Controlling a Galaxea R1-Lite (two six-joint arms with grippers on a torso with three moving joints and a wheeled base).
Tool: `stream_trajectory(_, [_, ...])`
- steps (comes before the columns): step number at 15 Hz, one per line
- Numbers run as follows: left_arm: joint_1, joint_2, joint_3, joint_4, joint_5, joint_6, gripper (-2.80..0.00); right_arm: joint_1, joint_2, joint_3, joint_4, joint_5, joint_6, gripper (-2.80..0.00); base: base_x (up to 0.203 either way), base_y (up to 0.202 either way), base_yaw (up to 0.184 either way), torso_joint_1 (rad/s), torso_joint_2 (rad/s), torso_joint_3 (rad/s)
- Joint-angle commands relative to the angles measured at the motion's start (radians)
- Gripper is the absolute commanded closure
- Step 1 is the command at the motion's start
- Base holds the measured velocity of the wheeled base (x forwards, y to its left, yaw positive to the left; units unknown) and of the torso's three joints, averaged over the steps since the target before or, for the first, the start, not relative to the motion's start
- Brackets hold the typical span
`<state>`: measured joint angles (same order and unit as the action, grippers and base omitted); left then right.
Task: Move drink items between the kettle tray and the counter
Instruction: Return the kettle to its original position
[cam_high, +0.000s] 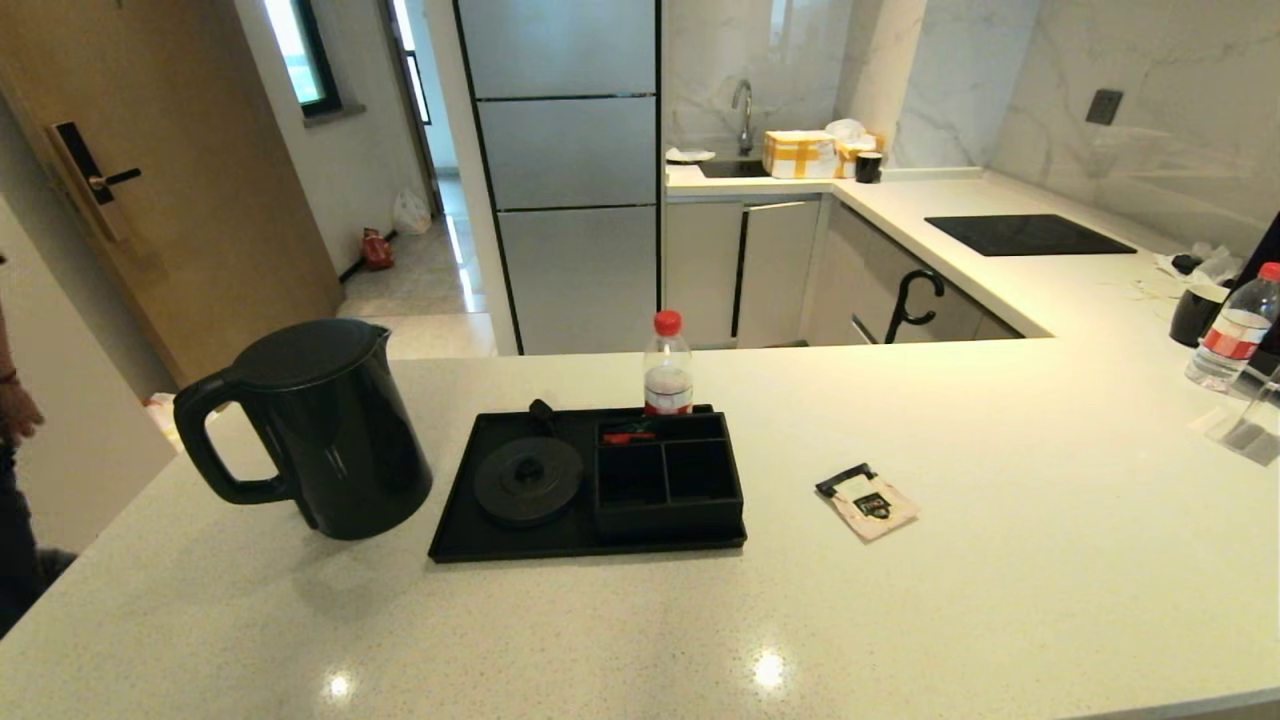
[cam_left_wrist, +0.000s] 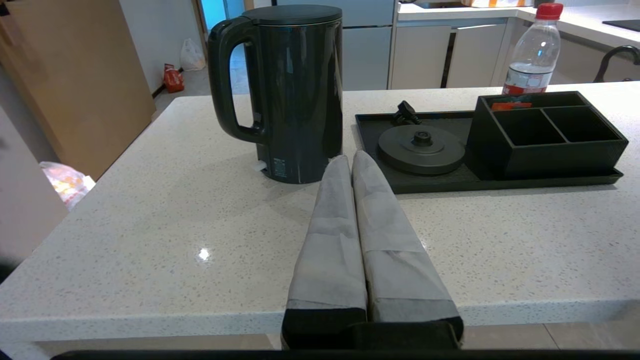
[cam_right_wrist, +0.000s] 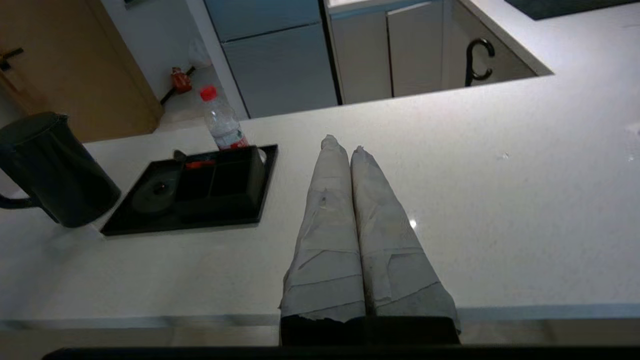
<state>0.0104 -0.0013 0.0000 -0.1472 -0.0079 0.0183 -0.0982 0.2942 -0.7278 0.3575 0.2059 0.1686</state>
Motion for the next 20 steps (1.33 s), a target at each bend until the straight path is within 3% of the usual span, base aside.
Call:
stream_trajectory(1, [0.0, 0.001, 0.04, -0.002, 0.0, 0.0, 0.0, 0.029, -0.019, 0.062, -0.015, -0.029, -0.041, 0.0, 0.0, 0.0, 0.0, 0.0, 0.0, 0.0])
stream_trajectory(4, [0.0, 0.001, 0.04, -0.002, 0.0, 0.0, 0.0, 0.029, -0.02, 0.196, -0.118, -0.111, -0.068, 0.0, 0.0, 0.0, 0.0, 0.0, 0.0, 0.0])
stream_trajectory(7, [0.0, 0.001, 0.04, -0.002, 0.0, 0.0, 0.0, 0.03, -0.019, 0.459, -0.48, -0.134, -0.08, 0.0, 0.0, 0.0, 0.0, 0.0, 0.0, 0.0])
stream_trajectory(8, [0.0, 0.001, 0.04, -0.002, 0.0, 0.0, 0.0, 0.03, -0.019, 0.529, -0.539, -0.125, -0.092, 0.0, 0.0, 0.0, 0.0, 0.0, 0.0, 0.0])
stream_trajectory(11, [0.0, 0.001, 0.04, -0.002, 0.0, 0.0, 0.0, 0.031, -0.02, 0.561, -0.535, -0.115, -0.104, 0.0, 0.0, 0.0, 0.0, 0.0, 0.0, 0.0])
stream_trajectory(14, [0.0, 0.0, 0.04, -0.002, 0.0, 0.0, 0.0, 0.105, -0.123, 0.584, -0.367, -0.102, -0.113, 0.0, 0.0, 0.0, 0.0, 0.0, 0.0, 0.0])
stream_trajectory(18, [0.0, 0.001, 0.04, -0.002, 0.0, 0.0, 0.0, 0.106, -0.3, 0.694, -0.365, -0.054, -0.15, 0.0, 0.0, 0.0, 0.0, 0.0, 0.0, 0.0])
stream_trajectory(20, [0.0, 0.001, 0.04, -0.002, 0.0, 0.0, 0.0, 0.107, -0.293, 0.694, -0.359, -0.114, -0.095, 0.0, 0.0, 0.0, 0.0, 0.0, 0.0, 0.0])
